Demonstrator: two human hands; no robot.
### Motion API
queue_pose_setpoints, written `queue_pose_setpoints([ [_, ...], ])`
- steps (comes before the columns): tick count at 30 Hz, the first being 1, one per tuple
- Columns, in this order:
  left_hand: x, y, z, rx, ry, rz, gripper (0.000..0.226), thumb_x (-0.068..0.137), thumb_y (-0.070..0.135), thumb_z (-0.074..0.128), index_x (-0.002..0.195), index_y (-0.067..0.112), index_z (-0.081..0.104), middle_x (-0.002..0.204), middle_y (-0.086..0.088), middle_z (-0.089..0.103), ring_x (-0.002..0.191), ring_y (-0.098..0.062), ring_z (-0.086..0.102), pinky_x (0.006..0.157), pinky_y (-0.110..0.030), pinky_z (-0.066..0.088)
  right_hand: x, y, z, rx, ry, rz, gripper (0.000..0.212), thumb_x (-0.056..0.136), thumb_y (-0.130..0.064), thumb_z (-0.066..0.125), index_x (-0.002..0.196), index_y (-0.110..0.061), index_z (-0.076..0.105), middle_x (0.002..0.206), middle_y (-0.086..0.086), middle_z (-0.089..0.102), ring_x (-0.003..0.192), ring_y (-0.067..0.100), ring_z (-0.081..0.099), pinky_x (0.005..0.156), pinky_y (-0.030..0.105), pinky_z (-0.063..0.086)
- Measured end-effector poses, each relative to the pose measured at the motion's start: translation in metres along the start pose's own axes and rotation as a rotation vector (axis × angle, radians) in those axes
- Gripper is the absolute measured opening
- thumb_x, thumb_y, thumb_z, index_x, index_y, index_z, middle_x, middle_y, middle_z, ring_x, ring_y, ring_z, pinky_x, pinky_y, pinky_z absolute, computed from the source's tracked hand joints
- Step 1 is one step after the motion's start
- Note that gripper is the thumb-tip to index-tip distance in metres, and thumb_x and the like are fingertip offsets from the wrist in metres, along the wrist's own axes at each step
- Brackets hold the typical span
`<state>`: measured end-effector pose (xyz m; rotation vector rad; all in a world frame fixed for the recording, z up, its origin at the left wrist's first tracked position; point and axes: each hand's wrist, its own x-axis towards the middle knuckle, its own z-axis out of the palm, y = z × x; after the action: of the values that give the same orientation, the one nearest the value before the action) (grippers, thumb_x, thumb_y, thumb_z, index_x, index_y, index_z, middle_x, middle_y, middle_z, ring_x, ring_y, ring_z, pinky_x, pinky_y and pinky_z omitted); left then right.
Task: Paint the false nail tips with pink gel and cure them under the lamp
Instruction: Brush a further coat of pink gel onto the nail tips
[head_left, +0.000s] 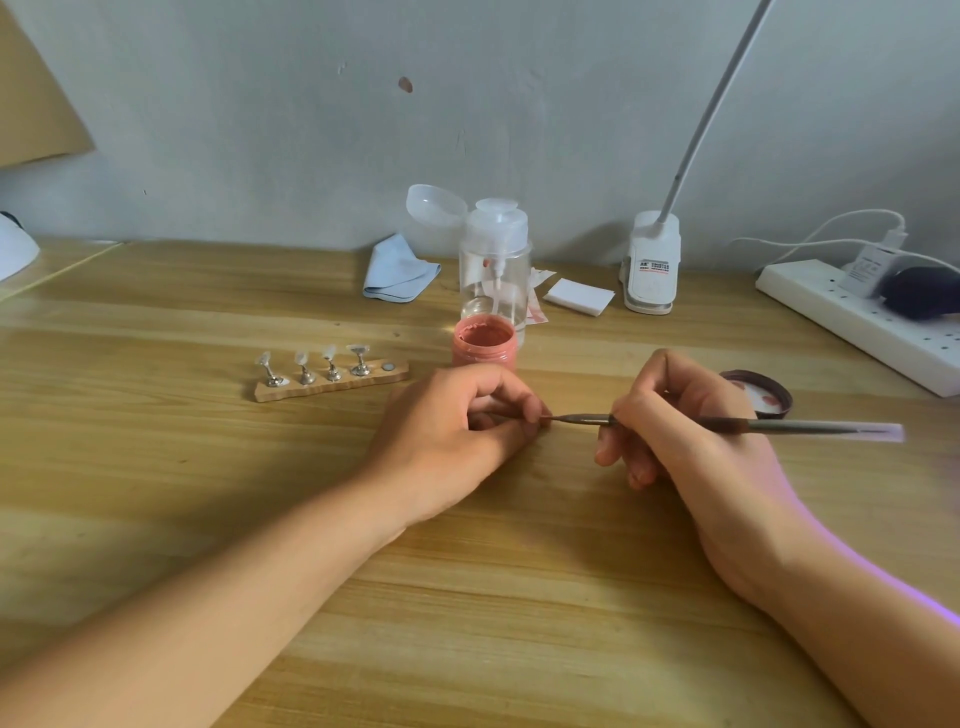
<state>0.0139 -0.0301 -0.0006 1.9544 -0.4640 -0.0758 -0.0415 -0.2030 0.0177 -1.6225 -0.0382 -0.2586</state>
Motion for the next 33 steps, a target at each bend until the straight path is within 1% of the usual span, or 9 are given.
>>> queue_pose_setpoints([
  [4,-0.001,0.001,0.000,-0.001,-0.001,-0.001,0.016,0.085,0.011,0.074,0.077,0.024,0.071,0.089,0.010,0.076,0.089,-0.022,0.069,0.083,-0.028,0.049,0.000,0.000,0.000,-0.006,-0.002,-0.002,0.012,0.082,-0.004,0.054,0.073,-0.006,0.047,0.056,0.008,0.064,0.047,0.010,0.043,0.045,0.018,0.039],
  [7,0.000,0.001,-0.001,0.015,0.003,-0.002,0.016,0.085,0.013,0.075,0.077,0.026,0.071,0.089,0.012,0.076,0.089,-0.017,0.070,0.083,-0.027,0.049,0.001,0.001,0.000,0.021,0.023,-0.011,0.016,0.084,-0.001,0.053,0.071,-0.008,0.046,0.056,0.008,0.064,0.046,0.010,0.043,0.045,0.018,0.039],
  [12,0.000,0.000,-0.001,0.004,-0.002,-0.002,0.016,0.085,0.013,0.074,0.078,0.027,0.071,0.089,0.013,0.076,0.088,-0.017,0.070,0.085,-0.030,0.052,0.001,0.002,0.000,-0.027,-0.011,-0.003,0.012,0.083,-0.004,0.055,0.073,-0.006,0.048,0.057,0.009,0.066,0.049,0.011,0.043,0.046,0.020,0.037],
  [17,0.001,-0.004,0.000,0.006,0.005,0.023,0.020,0.085,0.011,0.074,0.077,0.030,0.071,0.090,0.013,0.076,0.091,-0.013,0.071,0.085,-0.029,0.050,0.002,0.002,-0.004,0.083,0.061,0.011,0.022,0.089,0.000,0.051,0.070,-0.010,0.046,0.056,0.008,0.062,0.047,0.012,0.042,0.046,0.021,0.039],
  [19,0.001,-0.004,0.000,0.018,0.014,0.040,0.020,0.083,0.011,0.075,0.077,0.030,0.072,0.089,0.012,0.076,0.084,-0.012,0.071,0.081,-0.028,0.049,0.002,0.003,-0.006,0.108,0.085,0.006,0.026,0.090,0.001,0.048,0.068,-0.012,0.044,0.056,0.008,0.059,0.048,0.014,0.040,0.047,0.023,0.037],
  [23,-0.001,-0.002,0.000,0.026,0.049,0.079,0.018,0.079,0.011,0.076,0.079,0.029,0.074,0.083,0.014,0.075,0.059,0.003,0.055,0.066,-0.016,0.040,0.002,0.003,-0.007,0.158,0.157,-0.020,0.032,0.089,0.000,0.048,0.062,-0.016,0.043,0.054,0.006,0.056,0.046,0.014,0.037,0.047,0.025,0.035],
  [27,-0.003,0.000,0.001,0.029,0.073,0.111,0.020,0.079,0.009,0.075,0.080,0.030,0.074,0.085,0.015,0.074,0.056,0.003,0.053,0.062,-0.014,0.038,0.000,0.003,-0.007,0.133,0.216,-0.083,0.030,0.089,0.002,0.047,0.063,-0.014,0.043,0.053,0.005,0.055,0.045,0.013,0.036,0.042,0.020,0.034],
  [31,-0.007,0.004,0.003,-0.031,0.112,0.190,0.022,0.078,0.009,0.073,0.081,0.031,0.071,0.088,0.016,0.073,0.060,-0.010,0.052,0.062,-0.023,0.042,-0.002,0.002,-0.009,0.120,0.255,-0.084,0.032,0.090,-0.001,0.047,0.061,-0.015,0.044,0.053,0.005,0.054,0.046,0.014,0.035,0.043,0.021,0.032],
  [33,-0.009,0.009,0.002,-0.013,0.160,0.273,0.023,0.078,0.009,0.072,0.080,0.031,0.069,0.085,0.017,0.073,0.059,-0.004,0.049,0.064,-0.019,0.045,-0.002,0.001,-0.009,0.120,0.251,-0.071,0.032,0.091,-0.002,0.048,0.061,-0.013,0.045,0.054,0.006,0.054,0.047,0.014,0.035,0.044,0.022,0.033],
])
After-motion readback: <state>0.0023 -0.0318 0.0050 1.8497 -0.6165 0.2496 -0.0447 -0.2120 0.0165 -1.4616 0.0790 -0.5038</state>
